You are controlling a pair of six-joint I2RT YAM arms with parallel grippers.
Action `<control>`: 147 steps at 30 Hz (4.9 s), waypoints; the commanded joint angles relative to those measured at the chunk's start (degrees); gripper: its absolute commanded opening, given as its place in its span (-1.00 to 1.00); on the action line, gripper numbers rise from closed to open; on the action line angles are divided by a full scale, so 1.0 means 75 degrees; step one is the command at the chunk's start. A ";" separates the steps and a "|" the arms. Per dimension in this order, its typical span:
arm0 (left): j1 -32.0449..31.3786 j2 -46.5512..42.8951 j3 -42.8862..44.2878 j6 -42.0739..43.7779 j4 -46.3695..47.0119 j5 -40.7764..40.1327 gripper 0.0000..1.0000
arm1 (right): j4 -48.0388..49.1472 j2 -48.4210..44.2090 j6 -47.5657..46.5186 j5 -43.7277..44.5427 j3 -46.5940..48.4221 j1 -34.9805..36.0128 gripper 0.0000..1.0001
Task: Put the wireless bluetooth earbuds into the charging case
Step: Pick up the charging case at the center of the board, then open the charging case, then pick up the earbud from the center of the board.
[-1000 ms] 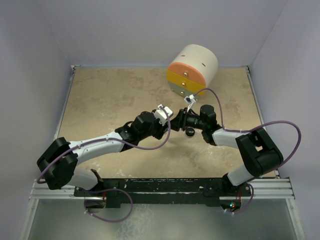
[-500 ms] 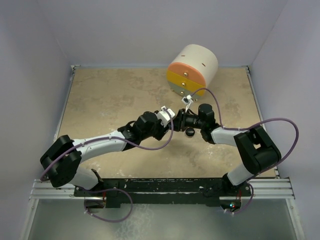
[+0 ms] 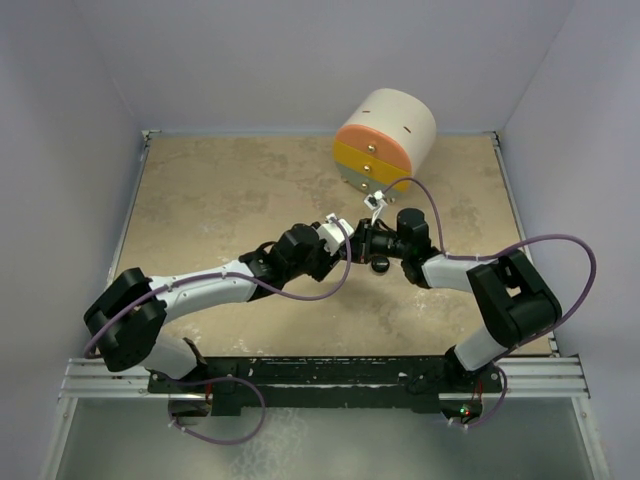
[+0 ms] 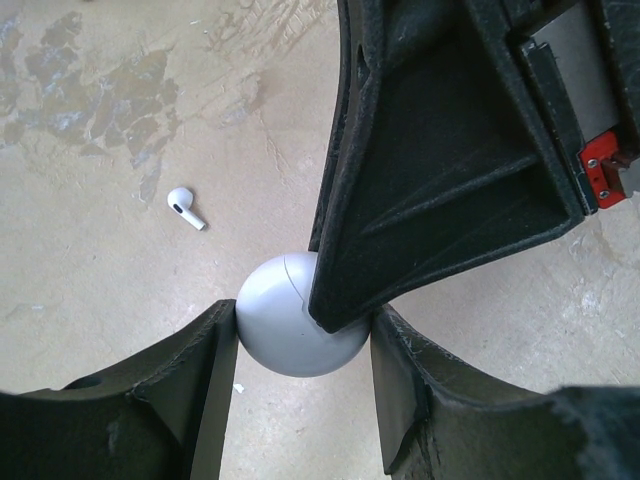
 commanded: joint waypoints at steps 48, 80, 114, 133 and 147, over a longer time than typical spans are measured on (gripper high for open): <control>0.1893 -0.0162 -0.2283 -0.6509 0.4869 0.0866 0.31 | 0.1716 0.1020 0.0274 -0.0511 0.0338 -0.0886 -1.00; 0.1893 0.0930 -0.2649 -0.7539 0.7350 0.1066 0.21 | 0.2576 0.0997 0.1084 -0.0639 0.0091 -0.0886 -1.00; 0.2005 0.1785 -0.2063 -0.7933 0.6281 0.1161 0.13 | 0.2755 0.0416 0.1750 -0.1011 0.0173 -0.0886 -1.00; 0.2281 -0.1395 -0.2854 -0.7722 0.2803 -0.1066 0.12 | 0.3026 0.1029 0.3400 -0.0883 0.0126 -0.0920 -1.00; 0.2181 -0.2355 -0.3013 -0.7087 0.1583 -0.1272 0.10 | 0.6392 0.2032 0.5164 -0.0952 -0.1164 -0.0979 -1.00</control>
